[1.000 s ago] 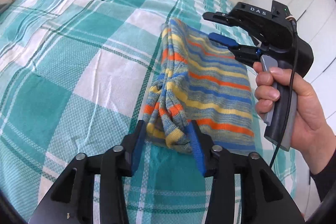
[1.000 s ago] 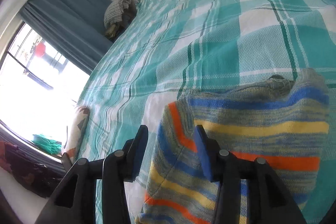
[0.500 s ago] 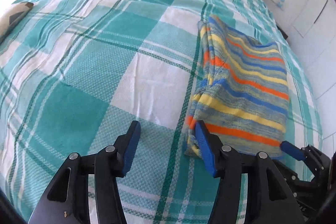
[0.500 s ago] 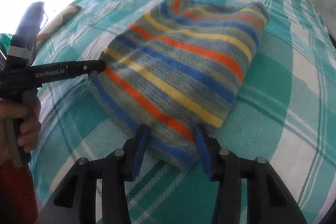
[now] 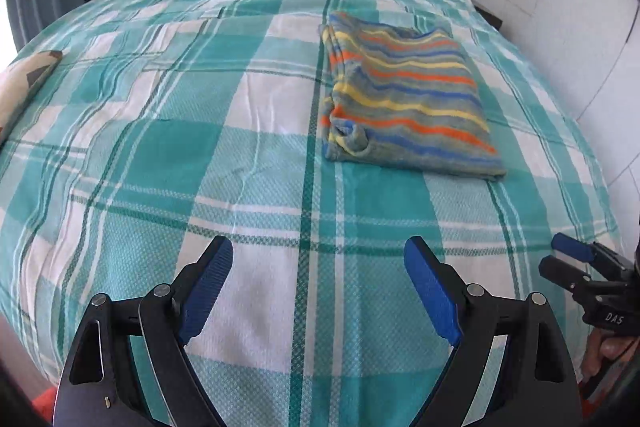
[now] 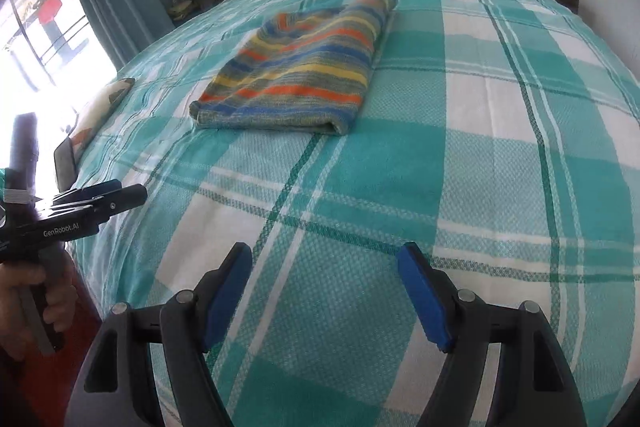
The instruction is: Fold small clothes
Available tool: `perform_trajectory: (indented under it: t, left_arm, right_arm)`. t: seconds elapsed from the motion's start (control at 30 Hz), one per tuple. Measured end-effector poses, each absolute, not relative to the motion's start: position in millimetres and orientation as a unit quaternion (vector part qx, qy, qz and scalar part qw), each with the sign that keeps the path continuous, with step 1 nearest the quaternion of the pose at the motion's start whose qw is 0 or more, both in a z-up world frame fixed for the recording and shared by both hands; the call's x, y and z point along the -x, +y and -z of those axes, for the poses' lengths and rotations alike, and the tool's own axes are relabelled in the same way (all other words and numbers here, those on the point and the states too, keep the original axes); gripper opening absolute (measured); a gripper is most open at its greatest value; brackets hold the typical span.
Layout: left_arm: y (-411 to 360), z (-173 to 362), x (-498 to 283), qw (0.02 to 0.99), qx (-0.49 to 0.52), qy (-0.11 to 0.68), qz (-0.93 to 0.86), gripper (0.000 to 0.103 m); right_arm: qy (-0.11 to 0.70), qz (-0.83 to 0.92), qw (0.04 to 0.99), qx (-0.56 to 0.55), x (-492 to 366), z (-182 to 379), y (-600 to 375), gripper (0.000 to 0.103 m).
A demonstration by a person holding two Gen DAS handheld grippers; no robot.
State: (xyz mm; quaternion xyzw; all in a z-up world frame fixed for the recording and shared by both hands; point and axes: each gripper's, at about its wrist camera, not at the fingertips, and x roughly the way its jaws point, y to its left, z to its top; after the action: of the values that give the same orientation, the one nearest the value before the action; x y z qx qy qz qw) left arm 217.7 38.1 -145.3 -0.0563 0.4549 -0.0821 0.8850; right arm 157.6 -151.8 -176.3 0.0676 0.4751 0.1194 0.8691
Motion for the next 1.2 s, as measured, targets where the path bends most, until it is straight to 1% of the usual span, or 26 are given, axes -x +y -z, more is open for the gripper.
perform_trajectory:
  t: [0.07, 0.1, 0.2, 0.3, 0.4, 0.47, 0.5, 0.53, 0.57, 0.6, 0.63, 0.67, 0.73, 0.8, 0.93, 1.0, 1.03, 1.07, 1.1, 1.13, 1.17, 1.2]
  left_arm:
    - [41, 131, -252, 0.885, 0.085, 0.444, 0.111, 0.094]
    - [41, 129, -273, 0.880, 0.096, 0.449, 0.124, 0.094]
    - [33, 133, -334, 0.860, 0.117, 0.473, 0.154, 0.094]
    - [18, 150, -385, 0.847, 0.084, 0.502, 0.153, 0.094]
    - [2, 168, -416, 0.843, 0.042, 0.515, 0.149, 0.094]
    - [-8, 178, -427, 0.840, 0.018, 0.519, 0.155, 0.094]
    - [-13, 182, -430, 0.839, 0.010, 0.520, 0.160, 0.093]
    - [-15, 186, -431, 0.839, 0.009, 0.518, 0.165, 0.089]
    - [-16, 189, -431, 0.841, 0.014, 0.513, 0.170, 0.064]
    - [-17, 192, -432, 0.839, 0.024, 0.514, 0.177, 0.044]
    - [-15, 193, -434, 0.832, 0.047, 0.521, 0.184, 0.018]
    - [-13, 191, -433, 0.832, 0.065, 0.521, 0.178, 0.015]
    - [-11, 179, -428, 0.837, 0.074, 0.514, 0.175, 0.014]
    - [-9, 156, -415, 0.847, 0.078, 0.492, 0.186, 0.014]
    - [-3, 96, -384, 0.865, 0.088, 0.448, 0.206, 0.014]
    - [-3, 75, -374, 0.870, 0.090, 0.438, 0.210, 0.015]
    - [-4, 72, -372, 0.869, 0.092, 0.440, 0.207, 0.020]
    - [-7, 75, -372, 0.866, 0.091, 0.450, 0.197, 0.038]
    - [-10, 85, -371, 0.861, 0.082, 0.467, 0.181, 0.054]
    - [-12, 99, -367, 0.859, 0.067, 0.482, 0.155, 0.076]
    - [-11, 115, -359, 0.860, 0.050, 0.490, 0.129, 0.076]
    - [-9, 127, -344, 0.860, 0.032, 0.498, 0.111, 0.076]
  right_arm:
    - [0.467, -0.117, 0.873, -0.083, -171, 168, -164, 0.075]
    - [0.456, -0.120, 0.876, -0.097, -181, 160, -171, 0.075]
    - [0.439, -0.128, 0.879, -0.136, -227, 141, -189, 0.082]
    - [0.443, -0.146, 0.866, -0.179, -281, 140, -200, 0.083]
    - [0.454, -0.165, 0.849, -0.215, -327, 156, -200, 0.083]
    - [0.460, -0.174, 0.841, -0.224, -352, 169, -193, 0.083]
    - [0.462, -0.183, 0.838, -0.226, -363, 176, -187, 0.080]
    - [0.463, -0.193, 0.835, -0.227, -374, 183, -180, 0.073]
    - [0.470, -0.199, 0.830, -0.225, -384, 192, -172, 0.069]
    - [0.481, -0.197, 0.826, -0.217, -392, 200, -162, 0.058]
    - [0.488, -0.186, 0.829, -0.199, -398, 206, -153, 0.043]
    - [0.491, -0.172, 0.836, -0.173, -401, 208, -143, 0.040]
    - [0.491, -0.160, 0.844, -0.143, -403, 201, -130, 0.030]
    - [0.475, -0.172, 0.853, -0.130, -396, 180, -123, 0.028]
    - [0.427, -0.204, 0.873, -0.120, -372, 118, -120, 0.028]
    - [0.407, -0.215, 0.880, -0.116, -362, 90, -121, 0.028]
    - [0.402, -0.216, 0.882, -0.120, -359, 82, -123, 0.028]
    - [0.404, -0.215, 0.879, -0.132, -357, 78, -128, 0.029]
    - [0.413, -0.210, 0.874, -0.146, -356, 80, -133, 0.033]
    - [0.431, -0.198, 0.866, -0.159, -355, 89, -140, 0.037]
    - [0.456, -0.180, 0.855, -0.167, -352, 103, -151, 0.051]
    - [0.477, -0.151, 0.851, -0.160, -346, 117, -160, 0.067]
